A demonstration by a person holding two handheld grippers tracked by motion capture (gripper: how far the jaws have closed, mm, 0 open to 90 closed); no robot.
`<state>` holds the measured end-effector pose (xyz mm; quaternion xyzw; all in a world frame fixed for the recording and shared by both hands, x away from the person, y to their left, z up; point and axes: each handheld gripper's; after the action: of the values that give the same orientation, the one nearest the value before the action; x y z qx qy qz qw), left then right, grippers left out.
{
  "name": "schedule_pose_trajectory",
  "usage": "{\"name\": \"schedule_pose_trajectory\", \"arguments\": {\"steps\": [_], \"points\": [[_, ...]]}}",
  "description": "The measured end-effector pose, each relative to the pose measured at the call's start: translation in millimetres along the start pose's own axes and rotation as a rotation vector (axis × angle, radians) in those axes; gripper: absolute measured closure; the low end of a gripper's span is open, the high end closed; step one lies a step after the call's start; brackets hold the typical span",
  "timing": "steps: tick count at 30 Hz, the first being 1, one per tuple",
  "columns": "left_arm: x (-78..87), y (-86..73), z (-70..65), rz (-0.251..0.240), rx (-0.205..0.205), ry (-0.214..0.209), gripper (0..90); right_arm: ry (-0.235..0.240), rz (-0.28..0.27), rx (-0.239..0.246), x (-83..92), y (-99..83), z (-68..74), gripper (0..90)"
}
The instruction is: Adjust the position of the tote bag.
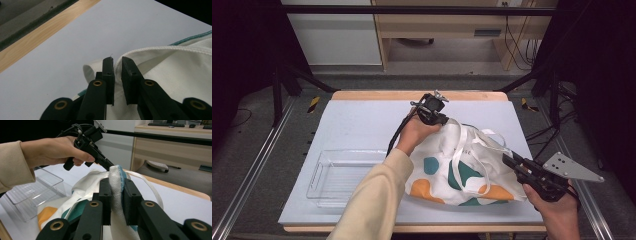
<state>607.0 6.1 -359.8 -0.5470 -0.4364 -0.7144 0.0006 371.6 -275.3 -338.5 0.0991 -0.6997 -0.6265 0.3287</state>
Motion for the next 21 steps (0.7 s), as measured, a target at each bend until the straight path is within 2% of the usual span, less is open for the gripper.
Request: {"name": "schedule_pose_trajectory", "arguments": {"steps": [3,4,5,6,9,12,15,21], "points": [[4.2,-0.4,-1.4,0.001,0.010,-0.001,85.3,-0.005,-0.004,-0.011,1.3,-2.7,-3.4,79.2],[8.0,-0.6,-2.9,-0.012,0.016,-0.030,85.8,-0.006,-0.002,-0.016,1.4,-3.4,-4.1,79.2],[8.0,-0.6,-2.9,-0.012,0.016,-0.030,86.1,-0.008,-0.002,-0.021,1.5,-4.0,-4.7,79.1],[12.1,-1.0,-2.2,-0.011,0.012,0.002,86.4,-0.009,-0.003,-0.027,1.3,-4.7,-5.4,79.2],[25.8,-5.1,-4.8,-0.032,0.009,0.008,87.0,-0.016,-0.003,-0.036,1.0,-6.9,-7.7,79.1],[32.2,-7.3,-7.2,-0.042,0.000,0.011,87.4,-0.027,0.003,-0.048,0.4,-9.2,-10.0,79.1],[49.3,-13.0,-14.8,-0.065,-0.027,0.021,87.7,-0.035,0.009,-0.068,-0.6,-11.8,-13.5,79.2],[66.9,-22.3,-25.1,-0.092,-0.050,0.024,88.0,-0.049,0.013,-0.081,0.2,-15.1,-15.9,79.1]]}}
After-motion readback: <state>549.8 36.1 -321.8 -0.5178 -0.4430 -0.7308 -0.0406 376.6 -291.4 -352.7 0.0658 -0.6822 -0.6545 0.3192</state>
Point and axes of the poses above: each handheld gripper's, and its own axes: x roughly backward along the jaws, y roughly out of its top, z roughly to its left, and after that the axes turned 7 degrees about z, right-handed
